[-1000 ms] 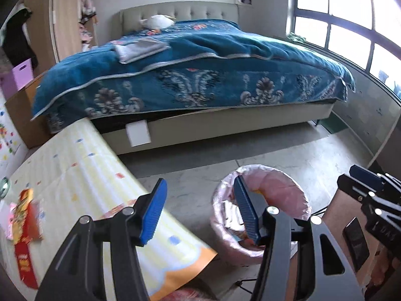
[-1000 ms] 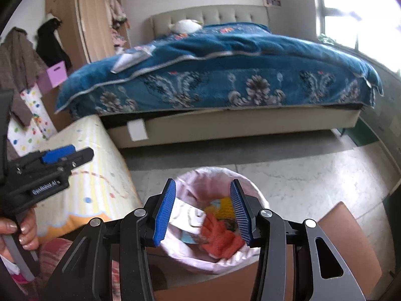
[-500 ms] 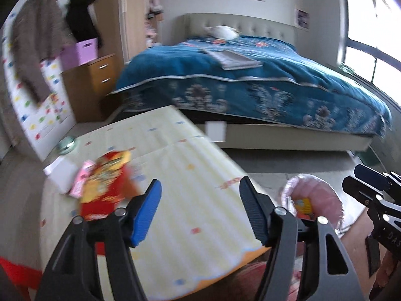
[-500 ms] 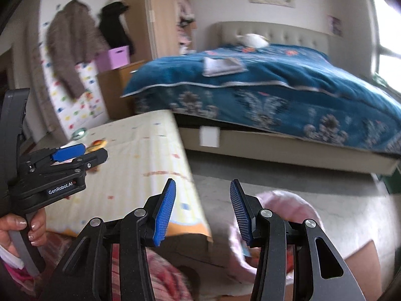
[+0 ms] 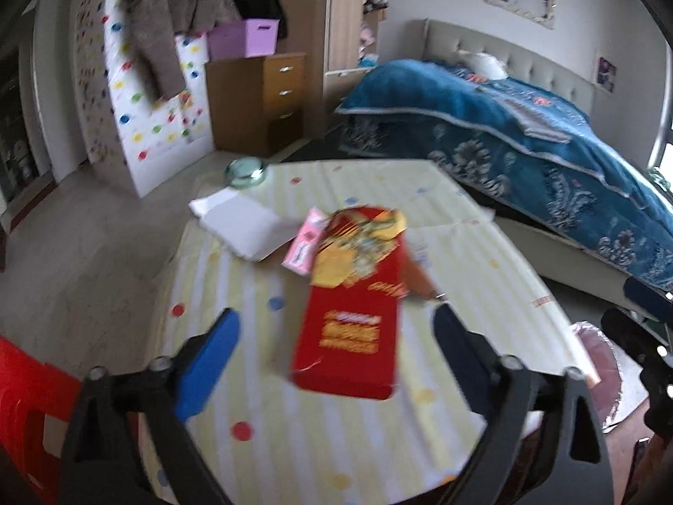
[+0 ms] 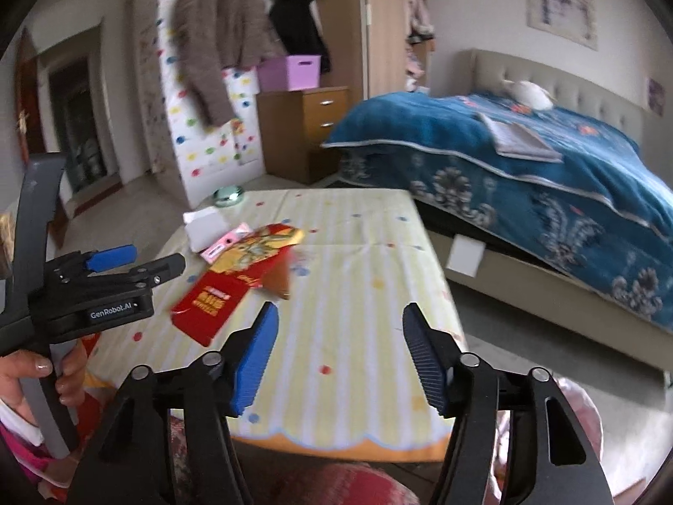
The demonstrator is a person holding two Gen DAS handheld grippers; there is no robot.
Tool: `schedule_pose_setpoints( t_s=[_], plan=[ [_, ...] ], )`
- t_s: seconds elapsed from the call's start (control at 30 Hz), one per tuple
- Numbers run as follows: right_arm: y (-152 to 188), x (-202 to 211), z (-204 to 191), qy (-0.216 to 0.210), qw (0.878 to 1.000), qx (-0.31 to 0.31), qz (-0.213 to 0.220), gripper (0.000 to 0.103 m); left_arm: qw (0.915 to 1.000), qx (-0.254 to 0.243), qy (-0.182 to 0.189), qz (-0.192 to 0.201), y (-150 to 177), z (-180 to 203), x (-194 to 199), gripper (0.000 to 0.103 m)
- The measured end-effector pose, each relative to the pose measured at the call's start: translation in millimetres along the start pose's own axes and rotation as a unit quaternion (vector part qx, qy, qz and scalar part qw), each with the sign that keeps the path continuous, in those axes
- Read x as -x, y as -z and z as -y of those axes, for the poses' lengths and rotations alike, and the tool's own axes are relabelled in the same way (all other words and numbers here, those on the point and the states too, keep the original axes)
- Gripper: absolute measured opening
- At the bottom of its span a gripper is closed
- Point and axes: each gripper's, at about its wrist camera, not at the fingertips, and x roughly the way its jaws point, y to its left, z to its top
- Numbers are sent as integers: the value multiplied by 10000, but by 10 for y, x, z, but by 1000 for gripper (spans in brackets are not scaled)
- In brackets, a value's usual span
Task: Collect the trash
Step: 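Move the left tool back to the table and grasp the red Ultraman box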
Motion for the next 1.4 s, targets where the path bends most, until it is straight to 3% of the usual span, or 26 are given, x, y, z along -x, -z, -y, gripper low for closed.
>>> schedule_pose_setpoints(
  t_s=[0.1, 0.53, 0.83, 0.9, 0.97, 1.1, 1.27, 1.4],
  plan=[
    [-55, -103, -117, 64, 10000, 52, -13, 79, 9998, 29, -65, -159, 63, -74, -121, 96],
    [-56, -347, 64, 7, 9998, -145, -147, 79, 9953, -471, -132, -836, 126, 152, -793, 96],
    [14, -470, 229, -36, 9991, -286, -299, 79, 9930, -417, -70, -1098, 57, 168, -1035, 96],
    [38, -480, 247, -67, 9989, -322, -326, 79, 9930, -460, -39, -1085, 49, 191, -1045, 96],
    [53, -477, 259, -66, 9989, -318, -327, 79, 9937, -479, -41, -1015, 38, 214, -1022, 80],
    [68, -481, 260, -69, 9989, -329, -332, 78, 9955, -406, 44, -856, 28, 212, -885, 79],
    [75, -456, 224, -107, 9990, -277, -320, 67, 9986, -287, 68, -446, -11, 143, -565, 79],
    [49, -451, 141, -202, 9993, -151, -284, 64, 9999, -65, -19, -77, -70, -16, -248, 79]
  ],
)
